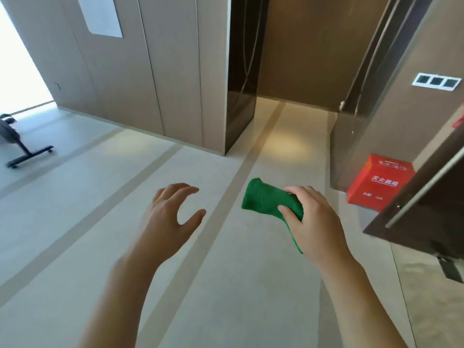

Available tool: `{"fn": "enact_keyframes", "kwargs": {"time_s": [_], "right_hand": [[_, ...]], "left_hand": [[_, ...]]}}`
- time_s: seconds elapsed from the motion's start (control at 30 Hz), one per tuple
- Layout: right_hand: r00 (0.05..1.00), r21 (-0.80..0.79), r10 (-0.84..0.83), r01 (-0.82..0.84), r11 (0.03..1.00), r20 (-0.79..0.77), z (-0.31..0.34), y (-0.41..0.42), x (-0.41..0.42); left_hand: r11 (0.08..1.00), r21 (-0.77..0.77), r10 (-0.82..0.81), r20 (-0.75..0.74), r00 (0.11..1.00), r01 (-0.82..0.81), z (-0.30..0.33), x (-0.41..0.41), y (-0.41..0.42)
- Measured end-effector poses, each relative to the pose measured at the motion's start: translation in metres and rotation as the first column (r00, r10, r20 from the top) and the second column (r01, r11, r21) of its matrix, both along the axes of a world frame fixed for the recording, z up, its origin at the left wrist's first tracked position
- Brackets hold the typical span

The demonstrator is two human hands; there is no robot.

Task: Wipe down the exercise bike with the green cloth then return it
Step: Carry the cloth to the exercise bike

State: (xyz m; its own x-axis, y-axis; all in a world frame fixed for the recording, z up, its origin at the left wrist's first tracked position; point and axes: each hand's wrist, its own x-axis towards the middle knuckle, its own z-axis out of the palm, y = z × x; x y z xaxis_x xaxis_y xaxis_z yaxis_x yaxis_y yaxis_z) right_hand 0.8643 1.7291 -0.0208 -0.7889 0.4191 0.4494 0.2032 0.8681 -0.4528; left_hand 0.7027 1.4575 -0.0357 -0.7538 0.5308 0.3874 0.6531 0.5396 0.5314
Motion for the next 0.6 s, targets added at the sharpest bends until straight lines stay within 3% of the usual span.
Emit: {"fn": "enact_keyframes", "kwargs": {"time_s": [0.33, 0.6], "right_hand": [[0.977, -0.007, 0.211, -0.211, 0.978, -0.012, -0.014, 0.052, -0.072], [0.930, -0.066, 0.364, -0.366, 0.928, -0.044, -0.027, 0.038, -0.118]], "left_hand": [[0.962, -0.046, 0.268, -0.045, 0.962, -0.270, -0.005, -0.008, 0.003], [0.885, -0.110, 0.449, -0.055, 0.892, -0.452, 0.001, 0.006, -0.033]]}}
